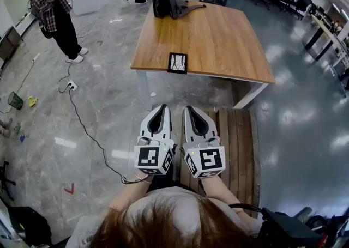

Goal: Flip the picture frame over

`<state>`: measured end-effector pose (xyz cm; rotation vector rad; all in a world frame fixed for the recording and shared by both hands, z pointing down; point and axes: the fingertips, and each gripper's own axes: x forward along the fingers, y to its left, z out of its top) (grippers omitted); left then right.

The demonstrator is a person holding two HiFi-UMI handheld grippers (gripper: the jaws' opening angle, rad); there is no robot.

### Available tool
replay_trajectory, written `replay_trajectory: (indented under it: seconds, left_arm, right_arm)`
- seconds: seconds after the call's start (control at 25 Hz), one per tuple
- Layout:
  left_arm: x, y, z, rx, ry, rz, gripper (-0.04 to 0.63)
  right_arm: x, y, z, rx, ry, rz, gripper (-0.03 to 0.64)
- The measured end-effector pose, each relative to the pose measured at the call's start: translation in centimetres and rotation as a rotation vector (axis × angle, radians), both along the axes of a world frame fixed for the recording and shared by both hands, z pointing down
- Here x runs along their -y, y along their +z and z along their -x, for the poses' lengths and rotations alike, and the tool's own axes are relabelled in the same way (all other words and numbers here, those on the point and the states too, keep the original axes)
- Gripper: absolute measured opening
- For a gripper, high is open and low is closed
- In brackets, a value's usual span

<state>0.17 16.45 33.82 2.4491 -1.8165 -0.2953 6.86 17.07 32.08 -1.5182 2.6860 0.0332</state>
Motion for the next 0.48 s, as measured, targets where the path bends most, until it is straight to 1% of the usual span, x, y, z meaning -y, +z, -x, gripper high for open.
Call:
replay_trajectory:
  seconds: [0.2,0.36,0.48]
  left_arm:
    - [5.9,-0.5,0.8,-0.002,0.014,-0.016,0.008]
    - [12.4,-0.2,1.9,0.012,0.036,-0.015,0.008]
    - [17.4,-0.4,3.1,0.011,0.038,-0.023,0.008]
  right_arm:
    - [5.8,0.4,1.1,-0.003,0.012,0.003,0.017]
    - [12.2,1.3,2.8,-0.010,0.023,0.014,0.017]
    - [17.3,0.9,4.0,-0.004,0.029,0.012,0.017]
